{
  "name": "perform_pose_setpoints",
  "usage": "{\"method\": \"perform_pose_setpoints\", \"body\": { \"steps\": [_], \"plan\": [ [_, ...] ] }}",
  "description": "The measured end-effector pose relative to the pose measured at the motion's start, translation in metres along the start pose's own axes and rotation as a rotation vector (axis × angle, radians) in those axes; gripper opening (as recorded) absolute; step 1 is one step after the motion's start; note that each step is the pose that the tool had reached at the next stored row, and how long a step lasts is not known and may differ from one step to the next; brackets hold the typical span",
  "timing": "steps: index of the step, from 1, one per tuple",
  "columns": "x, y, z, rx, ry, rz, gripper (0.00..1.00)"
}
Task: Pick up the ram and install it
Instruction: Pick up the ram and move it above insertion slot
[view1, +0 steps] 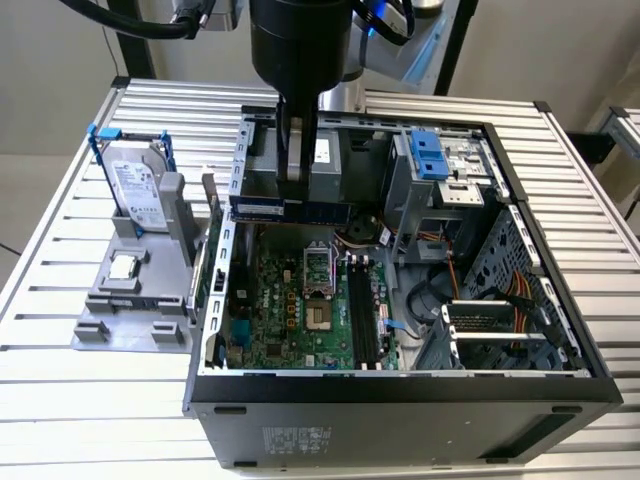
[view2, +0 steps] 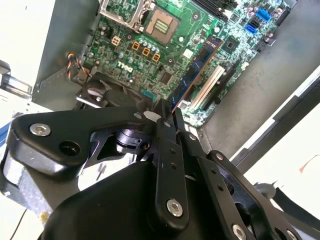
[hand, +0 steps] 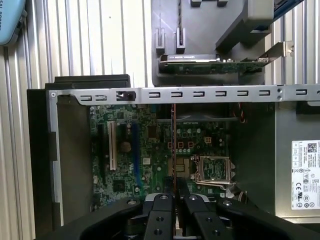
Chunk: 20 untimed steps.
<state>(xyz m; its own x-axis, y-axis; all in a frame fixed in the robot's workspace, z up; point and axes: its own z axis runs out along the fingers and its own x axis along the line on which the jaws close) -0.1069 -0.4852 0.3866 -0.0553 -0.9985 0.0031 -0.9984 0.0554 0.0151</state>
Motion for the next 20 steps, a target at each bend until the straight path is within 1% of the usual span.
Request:
{"method": "perform_pose_setpoints", "body": {
  "steps": [20],
  "plan": [
    [-0.0008,-0.0143,-0.0002,0.0,0.0,0.0,0.0]
  ]
}}
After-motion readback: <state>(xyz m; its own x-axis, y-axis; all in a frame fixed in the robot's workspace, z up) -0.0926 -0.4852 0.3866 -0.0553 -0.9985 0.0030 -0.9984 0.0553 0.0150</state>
